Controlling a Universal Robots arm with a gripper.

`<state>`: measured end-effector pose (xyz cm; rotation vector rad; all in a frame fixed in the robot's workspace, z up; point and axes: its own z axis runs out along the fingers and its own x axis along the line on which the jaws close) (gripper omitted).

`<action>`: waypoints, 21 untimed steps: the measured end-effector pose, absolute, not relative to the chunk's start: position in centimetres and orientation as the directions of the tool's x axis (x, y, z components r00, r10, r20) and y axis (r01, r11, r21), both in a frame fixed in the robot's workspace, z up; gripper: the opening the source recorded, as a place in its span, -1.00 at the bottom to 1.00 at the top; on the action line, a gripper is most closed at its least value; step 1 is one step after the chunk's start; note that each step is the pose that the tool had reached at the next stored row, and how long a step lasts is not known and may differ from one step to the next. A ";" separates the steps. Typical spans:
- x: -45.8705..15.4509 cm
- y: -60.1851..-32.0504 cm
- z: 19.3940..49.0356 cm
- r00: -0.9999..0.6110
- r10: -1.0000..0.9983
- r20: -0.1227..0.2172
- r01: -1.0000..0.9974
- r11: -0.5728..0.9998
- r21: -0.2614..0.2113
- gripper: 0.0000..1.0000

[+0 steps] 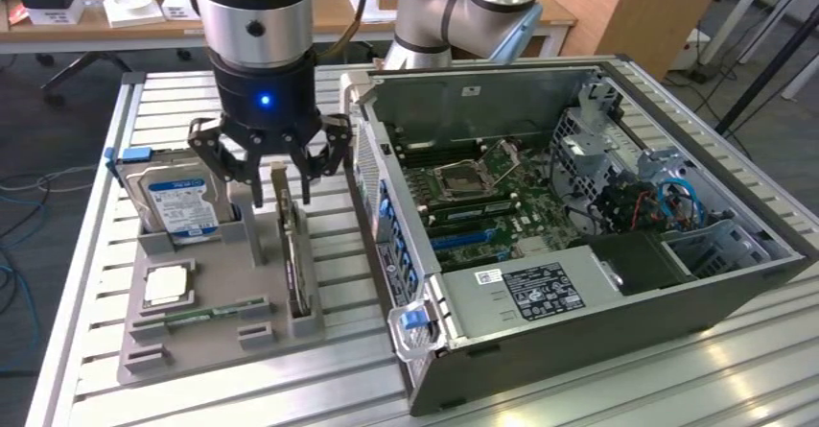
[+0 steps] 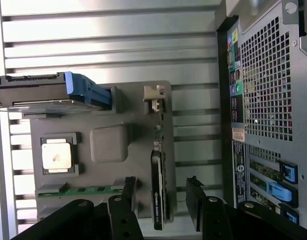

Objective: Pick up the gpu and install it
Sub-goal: 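Pick up the gpu and move the gpu toward the slot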

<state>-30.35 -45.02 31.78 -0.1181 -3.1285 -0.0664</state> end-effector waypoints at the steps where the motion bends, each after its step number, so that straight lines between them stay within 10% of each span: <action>1: -30.3 -45.0 31.6 -0.997 0.075 0.012 0.076 0.996 0.042 0.06; 21: -30.3 -45.4 28.5 -0.997 0.075 0.016 0.075 0.996 0.042 0.06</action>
